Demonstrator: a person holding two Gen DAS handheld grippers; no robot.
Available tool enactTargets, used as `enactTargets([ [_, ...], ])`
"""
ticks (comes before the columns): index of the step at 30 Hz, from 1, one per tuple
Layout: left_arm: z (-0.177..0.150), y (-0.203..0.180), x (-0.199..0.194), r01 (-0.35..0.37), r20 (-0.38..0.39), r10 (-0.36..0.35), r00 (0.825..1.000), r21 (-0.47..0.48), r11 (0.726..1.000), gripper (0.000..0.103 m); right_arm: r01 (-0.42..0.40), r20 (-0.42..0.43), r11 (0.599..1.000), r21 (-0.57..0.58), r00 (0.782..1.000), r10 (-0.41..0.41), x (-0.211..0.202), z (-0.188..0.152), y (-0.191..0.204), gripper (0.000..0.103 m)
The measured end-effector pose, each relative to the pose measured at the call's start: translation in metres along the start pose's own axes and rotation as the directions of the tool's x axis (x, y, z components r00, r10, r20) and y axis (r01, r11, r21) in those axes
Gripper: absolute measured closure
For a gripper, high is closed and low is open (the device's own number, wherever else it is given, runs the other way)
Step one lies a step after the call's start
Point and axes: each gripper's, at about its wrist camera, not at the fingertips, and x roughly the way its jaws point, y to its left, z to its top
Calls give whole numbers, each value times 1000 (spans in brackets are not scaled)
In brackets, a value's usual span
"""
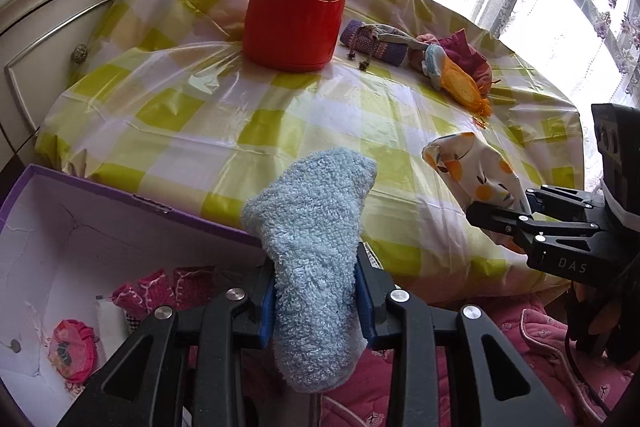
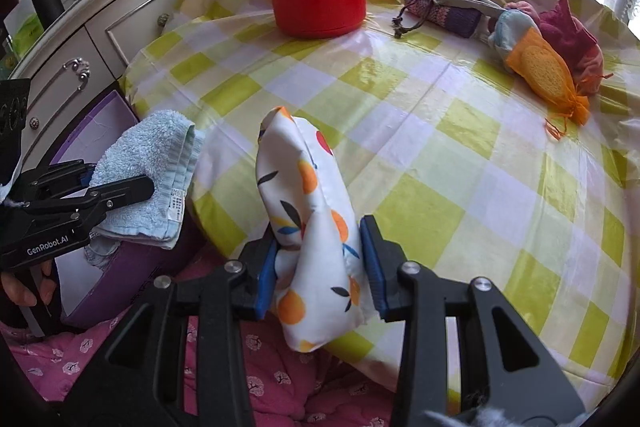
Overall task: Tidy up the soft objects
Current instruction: 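Carry the towel and pouch with both tools over the box, then open both tools to drop the towel and pouch into the box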
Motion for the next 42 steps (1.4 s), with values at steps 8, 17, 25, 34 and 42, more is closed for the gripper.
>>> enactTargets([
  [8,-15,42,-15,-64,-3,64,998,-96,993,69,-62,-31,976,-210,998,57,8,12,63,61],
  [17,-36,94,-30,-164,-15,164,986,-199,966,69,-149,-83,903,-404,988,126,21,20,132,61],
  [25,-53,130,-42,-231,-41,228,973,-273,934,69,-209,-136,804,-556,978,160,31,11,191,61],
  [34,-63,158,-48,-388,-130,365,922,-287,876,64,-364,-218,726,-584,932,291,35,2,223,56],
  [42,-39,135,-39,-571,-111,560,821,-145,808,36,-250,-49,870,-424,966,254,23,27,153,32],
])
